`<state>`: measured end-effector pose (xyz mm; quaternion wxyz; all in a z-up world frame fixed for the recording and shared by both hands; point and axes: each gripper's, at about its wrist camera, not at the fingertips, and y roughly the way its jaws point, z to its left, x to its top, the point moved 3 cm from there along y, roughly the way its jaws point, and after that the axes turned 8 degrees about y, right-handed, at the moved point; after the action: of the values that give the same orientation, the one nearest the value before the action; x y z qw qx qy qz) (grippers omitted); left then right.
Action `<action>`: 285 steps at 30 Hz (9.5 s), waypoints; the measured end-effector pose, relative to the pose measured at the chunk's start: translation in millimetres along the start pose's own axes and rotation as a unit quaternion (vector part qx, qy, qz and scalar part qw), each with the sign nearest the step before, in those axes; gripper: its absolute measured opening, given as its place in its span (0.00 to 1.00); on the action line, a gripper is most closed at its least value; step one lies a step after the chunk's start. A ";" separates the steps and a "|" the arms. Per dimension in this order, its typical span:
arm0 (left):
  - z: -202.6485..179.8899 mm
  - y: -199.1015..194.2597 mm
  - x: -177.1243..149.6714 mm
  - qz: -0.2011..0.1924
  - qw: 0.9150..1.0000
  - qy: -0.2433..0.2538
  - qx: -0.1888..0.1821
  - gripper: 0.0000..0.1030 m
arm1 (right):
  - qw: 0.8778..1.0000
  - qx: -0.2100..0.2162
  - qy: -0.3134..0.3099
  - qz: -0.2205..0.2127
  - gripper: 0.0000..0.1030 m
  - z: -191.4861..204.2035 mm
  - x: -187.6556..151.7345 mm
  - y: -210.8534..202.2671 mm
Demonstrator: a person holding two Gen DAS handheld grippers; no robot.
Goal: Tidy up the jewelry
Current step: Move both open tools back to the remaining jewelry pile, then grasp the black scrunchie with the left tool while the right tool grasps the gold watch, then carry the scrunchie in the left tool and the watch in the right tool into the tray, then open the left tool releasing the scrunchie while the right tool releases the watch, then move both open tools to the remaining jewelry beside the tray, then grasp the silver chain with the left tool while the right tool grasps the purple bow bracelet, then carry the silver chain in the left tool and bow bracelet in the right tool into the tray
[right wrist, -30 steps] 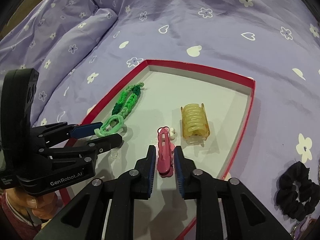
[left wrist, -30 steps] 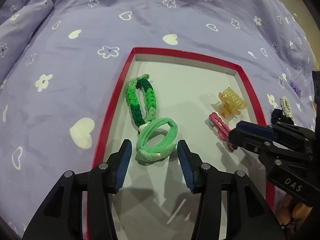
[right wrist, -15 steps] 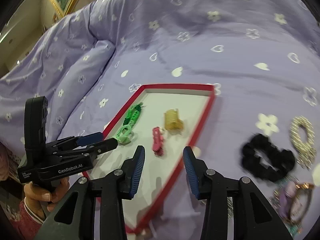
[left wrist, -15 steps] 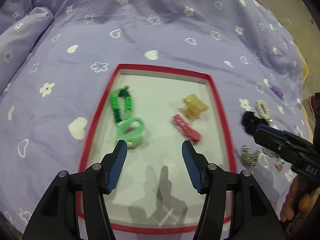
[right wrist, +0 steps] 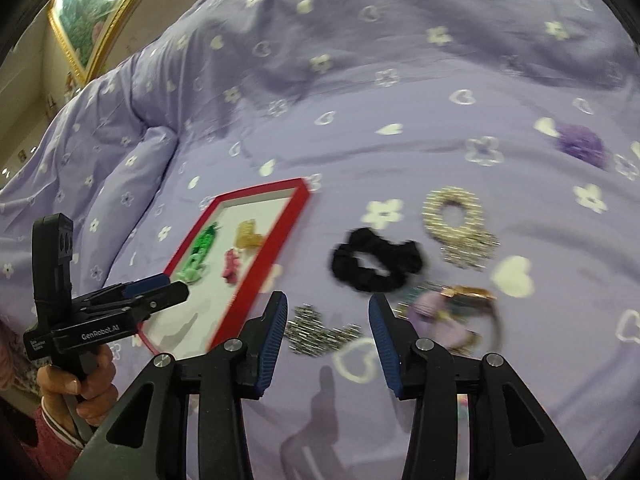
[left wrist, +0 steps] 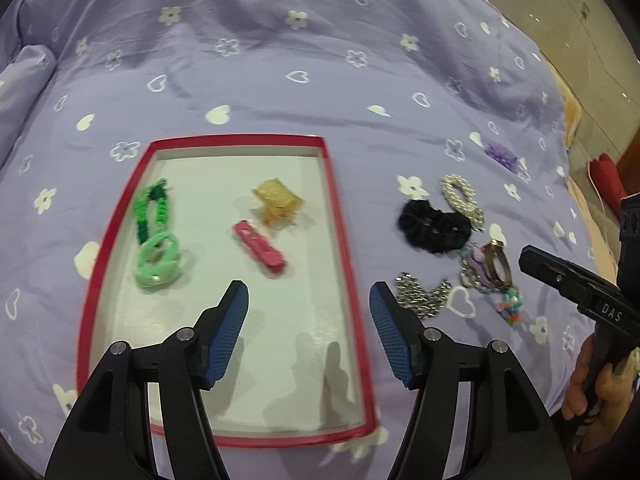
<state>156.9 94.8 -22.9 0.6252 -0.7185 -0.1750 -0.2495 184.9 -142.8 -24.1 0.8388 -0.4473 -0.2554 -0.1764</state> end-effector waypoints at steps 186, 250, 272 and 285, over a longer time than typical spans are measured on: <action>-33.0 -5.8 -26.9 0.011 0.998 -0.015 -0.063 0.45 | 1.000 -0.017 0.019 0.004 0.42 -36.6 -27.1 -21.6; -75.4 8.3 2.7 -0.013 0.994 0.070 -0.077 0.11 | 1.000 0.004 -0.014 0.008 0.13 -23.3 -9.0 -5.4; -6.0 -54.3 -16.3 -0.062 0.997 0.000 -0.055 0.11 | 0.996 0.054 -0.073 0.027 0.13 65.6 -23.7 7.6; 44.3 -65.7 -34.9 -0.065 0.997 -0.043 -0.023 0.11 | 0.988 0.086 -0.113 0.053 0.13 123.9 -34.1 34.4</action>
<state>97.7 150.9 6.1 0.5832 -0.7296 -0.2423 -0.2622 141.9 -17.9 -8.6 0.8479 -0.4036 -0.3390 -0.0573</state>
